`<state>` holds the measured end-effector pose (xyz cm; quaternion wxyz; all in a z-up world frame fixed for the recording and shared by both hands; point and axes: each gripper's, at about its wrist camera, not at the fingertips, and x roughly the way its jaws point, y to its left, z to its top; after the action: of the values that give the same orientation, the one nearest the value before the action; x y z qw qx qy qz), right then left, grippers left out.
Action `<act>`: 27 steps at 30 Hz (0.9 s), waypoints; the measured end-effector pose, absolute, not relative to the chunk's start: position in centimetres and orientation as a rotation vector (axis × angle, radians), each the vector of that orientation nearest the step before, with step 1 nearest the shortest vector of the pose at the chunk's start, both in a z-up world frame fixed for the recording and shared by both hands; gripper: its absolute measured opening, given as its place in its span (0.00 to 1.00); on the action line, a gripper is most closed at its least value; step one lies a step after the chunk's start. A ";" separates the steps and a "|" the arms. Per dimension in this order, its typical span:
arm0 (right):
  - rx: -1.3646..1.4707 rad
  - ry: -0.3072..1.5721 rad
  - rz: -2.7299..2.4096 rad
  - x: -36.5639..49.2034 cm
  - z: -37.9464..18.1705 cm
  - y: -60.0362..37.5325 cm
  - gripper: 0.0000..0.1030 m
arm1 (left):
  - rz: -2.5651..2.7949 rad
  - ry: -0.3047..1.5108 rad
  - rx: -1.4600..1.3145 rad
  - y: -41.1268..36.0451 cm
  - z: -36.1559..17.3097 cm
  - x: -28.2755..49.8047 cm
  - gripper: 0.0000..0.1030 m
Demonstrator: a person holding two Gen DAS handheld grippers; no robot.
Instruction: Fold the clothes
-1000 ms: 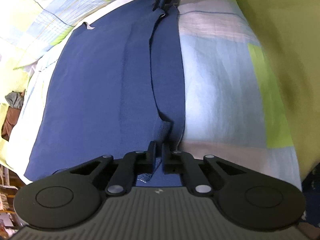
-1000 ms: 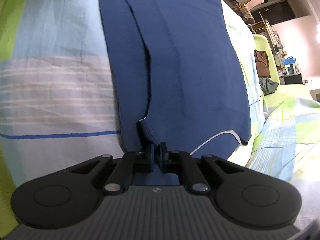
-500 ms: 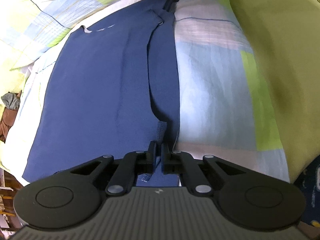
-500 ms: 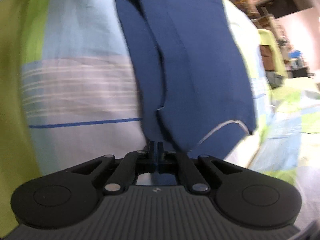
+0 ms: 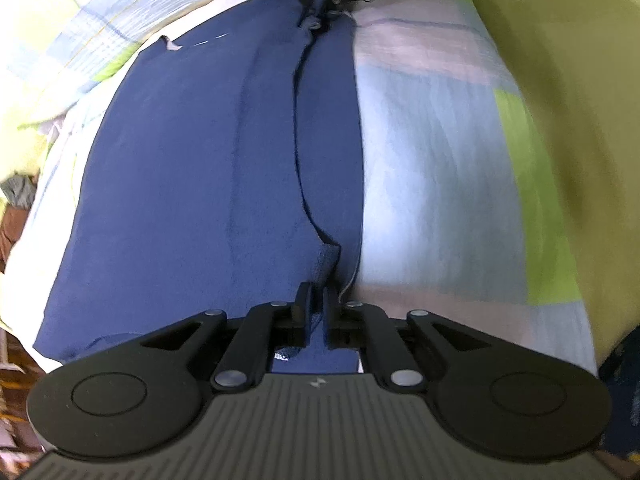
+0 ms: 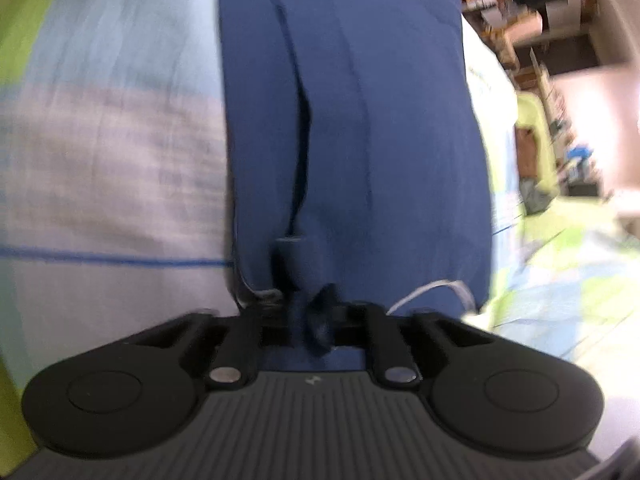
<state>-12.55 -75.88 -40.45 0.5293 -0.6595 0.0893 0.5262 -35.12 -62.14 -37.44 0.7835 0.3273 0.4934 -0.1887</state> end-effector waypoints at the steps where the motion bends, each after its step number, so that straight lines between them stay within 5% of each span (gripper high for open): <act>1: -1.562 0.225 1.269 -12.3 -39.9 -75.9 0.03 | -0.418 1.057 0.703 -62.1 -37.1 -35.2 0.00; 12: -1.551 0.268 1.326 -12.1 -37.0 -76.6 0.02 | -0.458 1.052 0.716 -62.4 -36.8 -35.9 0.00; 23: -1.693 0.282 1.246 -13.7 -40.1 -75.0 0.08 | -0.558 1.086 0.723 -62.0 -36.9 -36.1 0.06; 24: -1.705 0.292 1.234 -13.9 -40.1 -74.9 0.14 | -0.598 1.089 0.733 -61.4 -36.1 -36.6 0.15; 27: -1.608 0.436 1.131 -13.9 -38.2 -74.2 0.42 | -0.584 1.075 0.752 -58.8 -33.7 -36.5 0.17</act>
<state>-13.88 -74.25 -38.18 0.5347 -0.6747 0.1830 0.4747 -36.54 -58.81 -33.74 0.7531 0.3446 0.4925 -0.2676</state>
